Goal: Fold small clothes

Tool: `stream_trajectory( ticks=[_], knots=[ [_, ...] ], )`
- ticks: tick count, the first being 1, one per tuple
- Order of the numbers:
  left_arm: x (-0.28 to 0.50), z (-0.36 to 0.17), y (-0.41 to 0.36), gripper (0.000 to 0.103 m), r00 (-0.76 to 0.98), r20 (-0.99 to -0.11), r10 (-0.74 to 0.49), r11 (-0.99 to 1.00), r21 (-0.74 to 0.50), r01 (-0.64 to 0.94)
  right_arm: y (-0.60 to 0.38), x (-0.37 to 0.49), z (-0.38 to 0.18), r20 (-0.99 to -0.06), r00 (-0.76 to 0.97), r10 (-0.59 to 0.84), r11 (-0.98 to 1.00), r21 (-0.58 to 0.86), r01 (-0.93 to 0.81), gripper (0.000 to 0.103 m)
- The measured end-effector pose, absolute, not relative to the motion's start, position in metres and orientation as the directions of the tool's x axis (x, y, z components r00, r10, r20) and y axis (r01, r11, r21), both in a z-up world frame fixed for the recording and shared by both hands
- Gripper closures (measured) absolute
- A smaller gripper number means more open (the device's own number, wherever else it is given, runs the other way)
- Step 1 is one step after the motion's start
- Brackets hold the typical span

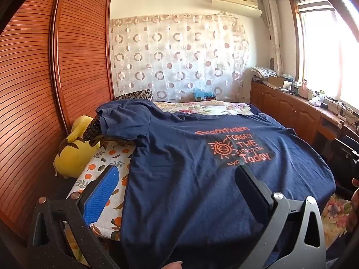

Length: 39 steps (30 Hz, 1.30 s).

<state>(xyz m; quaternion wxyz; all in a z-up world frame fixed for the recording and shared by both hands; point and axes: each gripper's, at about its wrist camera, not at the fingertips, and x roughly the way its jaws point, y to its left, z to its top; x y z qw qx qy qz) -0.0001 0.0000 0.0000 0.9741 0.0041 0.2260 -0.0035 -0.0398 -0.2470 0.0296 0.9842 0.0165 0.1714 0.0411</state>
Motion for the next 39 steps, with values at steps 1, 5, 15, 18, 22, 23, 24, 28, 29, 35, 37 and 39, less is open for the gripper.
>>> stream_trajectory(
  ticks=[1, 5, 15, 18, 22, 23, 24, 28, 29, 35, 37, 39],
  knots=[
    [0.0003, -0.0002, -0.0001, 0.0, 0.897, -0.442, -0.006, 1.0, 0.006, 0.009, -0.247, -0.0398, 0.0294, -0.337, 0.937, 0.088, 0.996, 0.047, -0.076, 0.0],
    [0.0033, -0.0019, -0.0007, 0.0, 0.894, -0.448, -0.002, 1.0, 0.01, 0.007, -0.2469, -0.0396, 0.0298, -0.34, 0.936, 0.09, 0.996, 0.047, -0.079, 0.0],
    [0.0026, -0.0031, -0.0026, 0.0, 0.899, -0.439, -0.005, 1.0, 0.007, 0.01, -0.2498, -0.0392, 0.0312, -0.339, 0.936, 0.092, 0.996, 0.048, -0.081, 0.0],
    [-0.0013, 0.0027, -0.0004, 0.0, 0.9, -0.436, -0.007, 1.0, 0.007, 0.011, -0.247, -0.041, 0.0307, -0.338, 0.937, 0.089, 0.996, 0.046, -0.078, 0.0],
    [-0.0014, 0.0029, -0.0004, 0.0, 0.9, -0.437, -0.006, 1.0, 0.007, 0.01, -0.2457, -0.0402, 0.0307, -0.336, 0.938, 0.087, 0.996, 0.041, -0.078, 0.0],
    [-0.0015, 0.0032, -0.0006, 0.0, 0.9, -0.436, -0.006, 1.0, 0.007, 0.01, -0.2458, -0.0403, 0.0308, -0.335, 0.938, 0.087, 0.996, 0.041, -0.078, 0.0],
    [-0.0013, 0.0029, -0.0004, 0.0, 0.9, -0.436, -0.006, 1.0, 0.008, 0.01, -0.246, -0.0404, 0.0309, -0.334, 0.938, 0.087, 0.996, 0.041, -0.078, 0.0],
    [-0.0005, 0.0018, 0.0, 0.0, 0.9, -0.436, -0.006, 1.0, 0.007, 0.01, -0.2448, -0.0411, 0.0302, -0.333, 0.939, 0.087, 0.996, 0.038, -0.079, 0.0],
    [-0.0004, 0.0019, 0.0, 0.0, 0.9, -0.435, -0.006, 1.0, 0.007, 0.01, -0.2442, -0.041, 0.0299, -0.334, 0.939, 0.087, 0.996, 0.037, -0.079, 0.0],
    [-0.0005, 0.002, 0.0001, 0.0, 0.9, -0.436, -0.007, 1.0, 0.006, 0.011, -0.2458, -0.0411, 0.0303, -0.334, 0.938, 0.089, 0.996, 0.039, -0.081, 0.0],
    [-0.0005, 0.002, 0.0001, 0.0, 0.9, -0.436, -0.006, 1.0, 0.007, 0.01, -0.2456, -0.0411, 0.0303, -0.334, 0.939, 0.089, 0.996, 0.038, -0.081, 0.0],
    [-0.0005, 0.0021, 0.0001, 0.0, 0.9, -0.436, -0.007, 1.0, 0.006, 0.011, -0.2455, -0.0411, 0.0303, -0.333, 0.939, 0.088, 0.996, 0.038, -0.08, 0.0]
  ],
)
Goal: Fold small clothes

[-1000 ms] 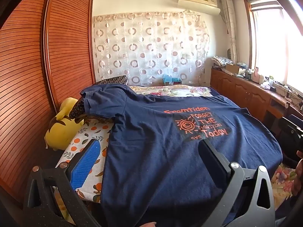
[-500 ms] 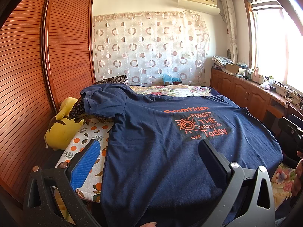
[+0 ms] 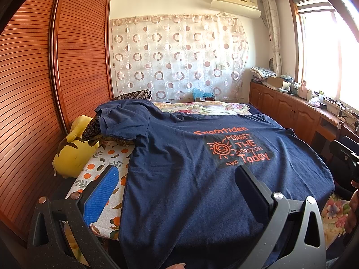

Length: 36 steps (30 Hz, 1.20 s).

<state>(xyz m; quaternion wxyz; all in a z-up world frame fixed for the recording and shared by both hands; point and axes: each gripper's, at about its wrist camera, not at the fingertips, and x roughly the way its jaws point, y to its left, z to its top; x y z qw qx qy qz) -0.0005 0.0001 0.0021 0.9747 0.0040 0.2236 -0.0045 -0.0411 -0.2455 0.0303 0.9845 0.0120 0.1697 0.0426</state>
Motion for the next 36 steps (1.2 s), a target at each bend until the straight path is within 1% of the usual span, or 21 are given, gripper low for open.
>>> stream_trajectory(
  ticks=[36],
  knots=[
    [-0.0027, 0.0089, -0.0075, 0.0, 0.904, -0.427, -0.008, 1.0, 0.005, 0.012, -0.2452, -0.0432, 0.0319, -0.329, 0.94, 0.094, 0.996, 0.039, -0.086, 0.0]
  ],
)
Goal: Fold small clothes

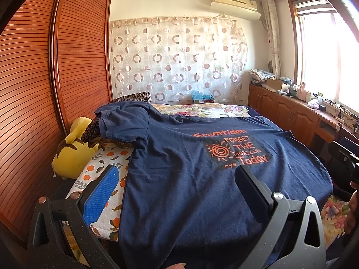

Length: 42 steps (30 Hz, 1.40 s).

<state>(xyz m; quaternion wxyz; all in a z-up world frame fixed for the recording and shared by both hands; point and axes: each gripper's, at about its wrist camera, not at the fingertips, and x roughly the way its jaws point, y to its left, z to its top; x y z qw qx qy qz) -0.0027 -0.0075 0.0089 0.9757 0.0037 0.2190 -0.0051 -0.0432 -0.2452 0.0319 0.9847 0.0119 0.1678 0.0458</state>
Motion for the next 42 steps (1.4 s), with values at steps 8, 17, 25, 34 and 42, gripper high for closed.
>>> stream_trajectory(
  ticks=[8, 17, 25, 34, 42],
  knots=[
    [-0.003, 0.009, -0.008, 0.0, 0.903, -0.429, -0.012, 1.0, 0.001, 0.014, -0.246, -0.043, 0.031, -0.331, 0.939, 0.095, 0.995, 0.041, -0.086, 0.0],
    [0.006, -0.001, -0.002, 0.0, 0.886, -0.463, -0.029, 1.0, -0.017, 0.024, -0.246, -0.036, 0.026, -0.356, 0.928, 0.106, 0.994, 0.042, -0.097, 0.0],
    [0.018, -0.01, 0.013, 0.0, 0.869, -0.494, -0.031, 0.999, -0.035, 0.016, -0.242, -0.021, 0.023, -0.385, 0.914, 0.127, 0.992, 0.029, -0.125, 0.0],
    [0.051, -0.026, 0.04, 0.0, 0.819, -0.571, -0.048, 0.999, -0.035, 0.035, -0.218, 0.021, 0.016, -0.45, 0.871, 0.196, 0.97, -0.039, -0.239, 0.0],
    [0.087, -0.047, 0.078, 0.0, 0.759, -0.649, -0.052, 0.998, -0.051, 0.025, -0.2, 0.071, -0.003, -0.598, 0.751, 0.278, 0.937, -0.003, -0.349, 0.0]
  ],
)
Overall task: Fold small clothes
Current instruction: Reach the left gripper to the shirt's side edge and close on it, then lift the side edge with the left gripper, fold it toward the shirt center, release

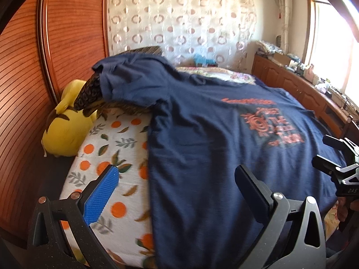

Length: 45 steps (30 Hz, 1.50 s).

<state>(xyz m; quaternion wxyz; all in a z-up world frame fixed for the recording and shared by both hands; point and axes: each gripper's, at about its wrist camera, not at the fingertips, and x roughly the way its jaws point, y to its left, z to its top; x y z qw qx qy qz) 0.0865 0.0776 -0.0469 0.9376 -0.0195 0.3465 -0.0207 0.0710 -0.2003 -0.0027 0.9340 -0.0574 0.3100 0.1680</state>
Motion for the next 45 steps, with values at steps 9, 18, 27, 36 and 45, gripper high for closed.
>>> stream_trajectory(
  ticks=[9, 18, 27, 36, 45],
  knots=[
    [0.118, -0.051, 0.122, 0.001, 0.737, -0.674, -0.045, 0.996, -0.087, -0.019, -0.186, 0.111, 0.017, -0.61, 0.745, 0.269, 0.918, -0.07, -0.389, 0.0],
    [0.151, -0.035, 0.157, 0.001, 0.784, -0.616, 0.076, 0.994, -0.014, -0.107, -0.148, 0.151, 0.036, -0.475, 0.811, 0.342, 0.886, -0.125, -0.447, 0.0],
    [0.184, -0.027, 0.17, 0.001, 0.784, -0.621, 0.008, 0.993, -0.085, -0.077, -0.142, 0.204, 0.0, -0.588, 0.712, 0.385, 0.85, -0.074, -0.521, 0.0],
    [0.197, -0.031, 0.163, 0.056, 0.758, -0.645, -0.101, 0.985, -0.173, -0.015, -0.141, 0.227, -0.007, -0.65, 0.65, 0.394, 0.832, -0.049, -0.553, 0.0],
    [0.191, -0.015, 0.146, 0.09, 0.779, -0.615, -0.12, 0.987, -0.155, 0.03, -0.142, 0.224, 0.005, -0.634, 0.668, 0.389, 0.833, -0.068, -0.549, 0.001]
  ],
)
